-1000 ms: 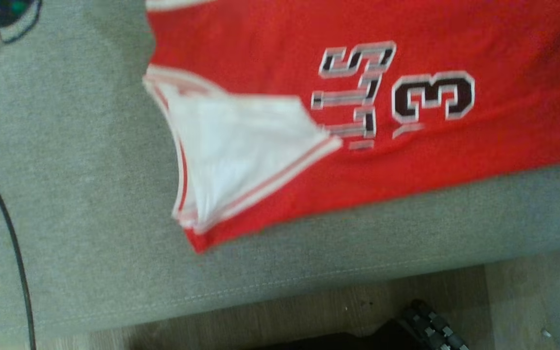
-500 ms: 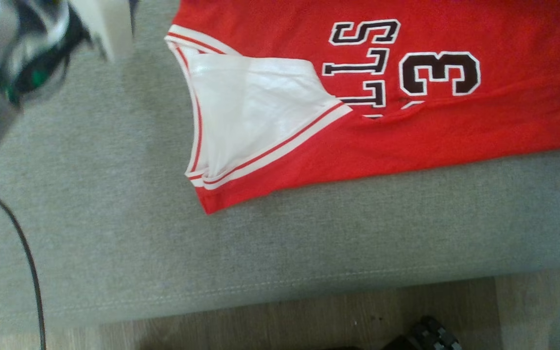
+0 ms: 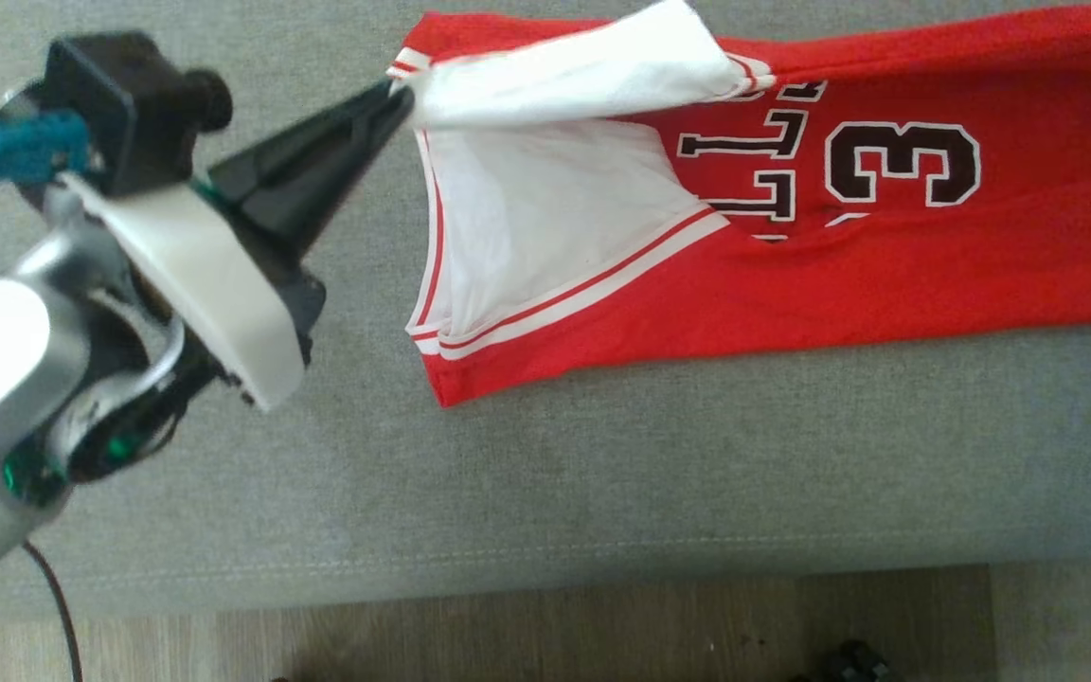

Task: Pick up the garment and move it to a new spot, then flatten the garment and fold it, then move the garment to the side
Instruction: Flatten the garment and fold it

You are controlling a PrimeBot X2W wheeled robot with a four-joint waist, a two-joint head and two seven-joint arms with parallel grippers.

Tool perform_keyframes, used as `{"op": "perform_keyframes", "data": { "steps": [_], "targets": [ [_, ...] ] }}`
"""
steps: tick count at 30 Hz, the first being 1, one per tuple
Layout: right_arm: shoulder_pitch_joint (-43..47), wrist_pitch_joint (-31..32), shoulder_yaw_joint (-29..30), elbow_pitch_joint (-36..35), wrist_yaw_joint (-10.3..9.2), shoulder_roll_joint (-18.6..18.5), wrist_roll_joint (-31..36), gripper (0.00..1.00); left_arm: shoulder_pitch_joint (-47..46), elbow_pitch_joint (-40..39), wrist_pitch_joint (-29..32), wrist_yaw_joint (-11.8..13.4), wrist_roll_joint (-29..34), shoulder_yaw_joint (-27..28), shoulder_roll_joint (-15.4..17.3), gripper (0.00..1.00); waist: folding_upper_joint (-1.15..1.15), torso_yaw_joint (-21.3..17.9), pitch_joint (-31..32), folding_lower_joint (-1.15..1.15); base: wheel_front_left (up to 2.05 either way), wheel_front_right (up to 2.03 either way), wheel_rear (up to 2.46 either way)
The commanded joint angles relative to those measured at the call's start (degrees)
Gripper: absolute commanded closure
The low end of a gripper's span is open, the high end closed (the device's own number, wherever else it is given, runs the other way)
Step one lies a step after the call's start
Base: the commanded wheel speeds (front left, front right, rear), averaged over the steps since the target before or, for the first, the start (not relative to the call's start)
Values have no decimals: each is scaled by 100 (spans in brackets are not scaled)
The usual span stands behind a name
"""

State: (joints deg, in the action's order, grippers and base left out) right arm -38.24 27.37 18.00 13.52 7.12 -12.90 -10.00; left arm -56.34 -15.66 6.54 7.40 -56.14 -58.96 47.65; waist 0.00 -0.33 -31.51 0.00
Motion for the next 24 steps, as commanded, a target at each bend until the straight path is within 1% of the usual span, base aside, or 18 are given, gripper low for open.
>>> {"op": "perform_keyframes", "data": {
  "steps": [1, 3, 4, 8, 11, 14, 15, 16, 17, 18, 19, 20, 21, 23, 24],
  "targets": [
    [235, 45, 38, -436, 36, -47, -63, 100, 30, -322, 10, 156, -55, 294, 356, 100, 0, 8, -24, 0, 0, 0, 0],
    [413, 52, 78, -643, 36, -6, -63, 100, 185, -491, -40, 279, -80, 282, 415, 100, 0, 4, -46, 0, 0, 0, 0],
    [413, 52, 78, -643, 36, -6, -63, 100, 185, -491, -40, 279, -80, 282, 415, 100, 0, 4, -46, 0, 0, 0, 0],
    [807, 72, 52, -1011, 36, 48, 16, 100, 493, -641, -123, 473, -127, 207, 471, 100, 0, -12, -85, 0, 0, 0, 0],
    [1050, 72, 36, -1236, 36, 146, 62, 100, 725, -658, -244, 600, -163, 150, 439, 100, 0, -51, -106, 0, 0, 0, 0],
    [1226, 96, 23, -1353, 36, 232, 144, 100, 913, -574, -354, 670, -90, 41, 400, 100, 0, -90, -115, 0, 0, 0, 0],
    [1262, 95, 24, -1361, 36, 251, 166, 94, 971, -528, -386, 690, -78, 3, 361, 100, 0, -97, -114, 0, 0, 0, 0],
    [1287, 86, 35, -1362, 36, 271, 185, 79, 1033, -478, -430, 717, -101, -17, 300, 100, 0, -102, -109, 0, 0, 0, 0],
    [1328, 70, 46, -1348, 36, 316, 208, 40, 1150, -339, -515, 774, -171, -36, 178, 100, 0, -110, -88, 0, 0, 0, 0],
    [1349, 67, 59, -1344, 36, 339, 216, 11, 1203, -260, -564, 802, -201, -41, 114, 100, 0, -114, -74, 0, 0, 0, 0],
    [1373, 66, 83, -1345, 36, 363, 224, 0, 1258, -181, -610, 822, -236, -50, 45, 80, 0, -116, -57, 0, 0, 0, 0],
    [1394, 54, 131, -1356, 36, 394, 237, 0, 1302, -102, -646, 830, -240, -75, -11, 63, 0, -118, -34, 0, 0, 0, 0],
    [1424, 37, 172, -1377, 36, 416, 268, 0, 1346, -24, -694, 834, -241, -97, -75, 54, 0, -123, -10, 0, 0, 0, 0],
    [1492, -13, 239, -1447, 36, 462, 367, 0, 1441, 106, -784, 863, -242, -139, -189, 0, 0, -147, 48, 0, 0, 0, 0],
    [1527, -46, 280, -1489, 36, 499, 413, 0, 1499, 159, -849, 911, -253, -136, -245, 0, 0, -161, 87, 0, 0, 0, 0]
  ]
}}
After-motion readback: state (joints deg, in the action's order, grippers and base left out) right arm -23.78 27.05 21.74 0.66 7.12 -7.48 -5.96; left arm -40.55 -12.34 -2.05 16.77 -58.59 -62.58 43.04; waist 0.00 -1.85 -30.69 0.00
